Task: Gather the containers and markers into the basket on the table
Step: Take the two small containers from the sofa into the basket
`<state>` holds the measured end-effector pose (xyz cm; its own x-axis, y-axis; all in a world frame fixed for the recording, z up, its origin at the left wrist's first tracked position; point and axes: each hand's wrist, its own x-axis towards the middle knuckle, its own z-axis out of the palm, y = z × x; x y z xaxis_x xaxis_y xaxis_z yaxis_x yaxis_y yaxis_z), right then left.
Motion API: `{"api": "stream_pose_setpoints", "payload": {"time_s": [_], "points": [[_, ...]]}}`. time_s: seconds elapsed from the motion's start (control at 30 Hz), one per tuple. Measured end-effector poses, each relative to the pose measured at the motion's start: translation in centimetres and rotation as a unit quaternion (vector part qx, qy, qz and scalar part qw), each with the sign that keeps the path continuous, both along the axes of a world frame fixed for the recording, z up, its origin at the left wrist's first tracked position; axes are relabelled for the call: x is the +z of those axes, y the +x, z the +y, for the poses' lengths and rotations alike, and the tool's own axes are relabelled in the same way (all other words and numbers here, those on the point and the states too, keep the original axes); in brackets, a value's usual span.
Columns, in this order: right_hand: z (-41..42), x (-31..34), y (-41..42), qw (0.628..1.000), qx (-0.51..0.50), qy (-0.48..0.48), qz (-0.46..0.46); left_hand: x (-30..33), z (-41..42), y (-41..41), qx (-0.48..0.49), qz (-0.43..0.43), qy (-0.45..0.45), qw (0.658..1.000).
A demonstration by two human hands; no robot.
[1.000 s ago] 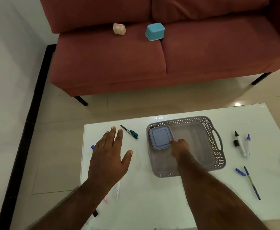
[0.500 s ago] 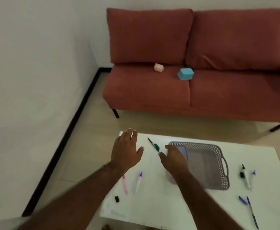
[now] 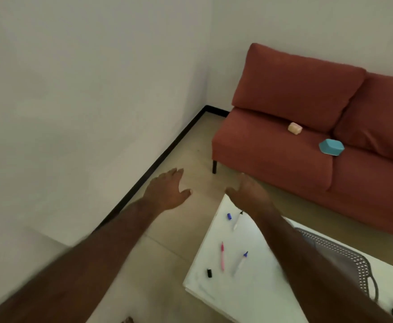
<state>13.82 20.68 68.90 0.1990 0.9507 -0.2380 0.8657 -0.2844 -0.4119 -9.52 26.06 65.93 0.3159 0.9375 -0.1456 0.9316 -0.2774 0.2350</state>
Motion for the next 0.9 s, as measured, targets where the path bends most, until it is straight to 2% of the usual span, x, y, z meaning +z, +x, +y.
{"api": "stream_pose_setpoints", "payload": {"time_s": [0.3, 0.43, 0.67, 0.9], "points": [[5.4, -0.4, -19.1, 0.999, 0.034, 0.005, 0.009, 1.0, 3.8, -19.9, 0.034, 0.009, 0.020, 0.999], [7.5, -0.1, -23.5, 0.999, 0.031, 0.017, 0.011, 1.6, 6.0, -24.7, 0.019, 0.004, 0.020, 1.000], [10.6, -0.3, -24.9, 1.000, 0.015, 0.014, 0.017, 1.5, 10.0, -26.4, 0.011, 0.000, 0.014, 1.000], [16.2, -1.0, -21.0, 0.999, -0.036, 0.016, 0.027, 1.8, 16.8, -22.6, -0.031, -0.009, 0.026, 0.999]]}}
